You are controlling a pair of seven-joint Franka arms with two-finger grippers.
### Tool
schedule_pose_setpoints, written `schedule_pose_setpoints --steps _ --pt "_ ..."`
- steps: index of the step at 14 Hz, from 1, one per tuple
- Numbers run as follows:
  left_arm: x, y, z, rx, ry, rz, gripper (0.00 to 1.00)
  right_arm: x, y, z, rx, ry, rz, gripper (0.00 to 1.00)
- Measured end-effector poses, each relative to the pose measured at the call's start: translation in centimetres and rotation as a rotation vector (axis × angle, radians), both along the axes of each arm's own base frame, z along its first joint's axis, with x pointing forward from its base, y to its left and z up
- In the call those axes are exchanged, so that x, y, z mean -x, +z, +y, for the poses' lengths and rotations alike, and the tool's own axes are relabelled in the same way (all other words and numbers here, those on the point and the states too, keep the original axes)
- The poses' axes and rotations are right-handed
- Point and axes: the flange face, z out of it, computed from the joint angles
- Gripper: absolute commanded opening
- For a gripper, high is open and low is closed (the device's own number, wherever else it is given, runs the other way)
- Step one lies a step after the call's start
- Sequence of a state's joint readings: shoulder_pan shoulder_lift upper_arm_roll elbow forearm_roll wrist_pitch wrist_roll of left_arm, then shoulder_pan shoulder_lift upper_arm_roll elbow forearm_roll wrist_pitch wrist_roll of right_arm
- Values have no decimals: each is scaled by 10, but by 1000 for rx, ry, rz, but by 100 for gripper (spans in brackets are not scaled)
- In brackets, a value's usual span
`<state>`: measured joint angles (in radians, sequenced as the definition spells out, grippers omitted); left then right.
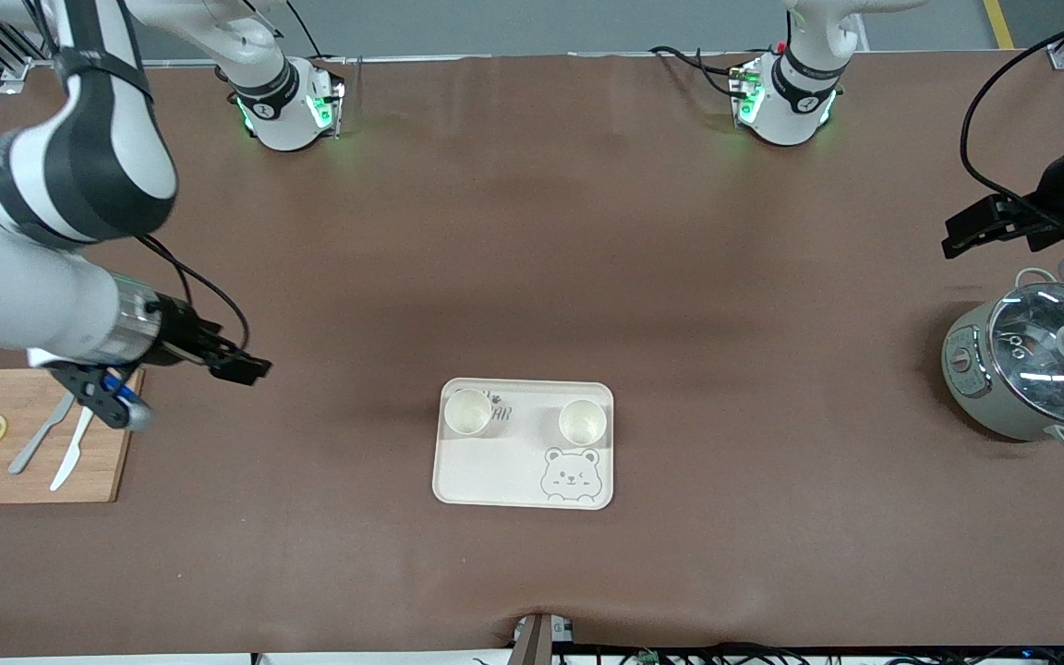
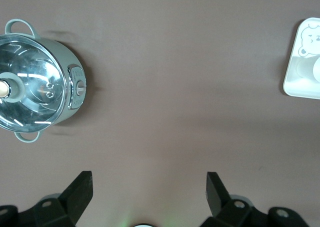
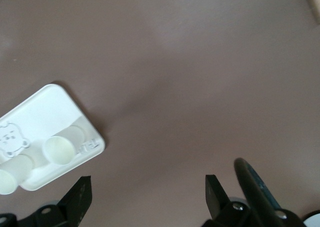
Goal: Place white IKEA cup upright on tray with both arms
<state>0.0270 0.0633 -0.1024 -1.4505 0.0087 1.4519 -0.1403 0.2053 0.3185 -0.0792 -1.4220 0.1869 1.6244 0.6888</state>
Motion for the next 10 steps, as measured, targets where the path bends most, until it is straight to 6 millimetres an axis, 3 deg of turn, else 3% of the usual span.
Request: schedule_pose_setpoints --steps 4,8,10 --pt "13 8 -3 -3 -4 -11 100 39 26 -30 38 108 -28 100" --pt "20 13 -3 -6 6 -20 100 65 62 -93 8 308 -64 100" --pt "20 12 -3 -6 22 -27 100 78 78 -111 -1 326 -64 100"
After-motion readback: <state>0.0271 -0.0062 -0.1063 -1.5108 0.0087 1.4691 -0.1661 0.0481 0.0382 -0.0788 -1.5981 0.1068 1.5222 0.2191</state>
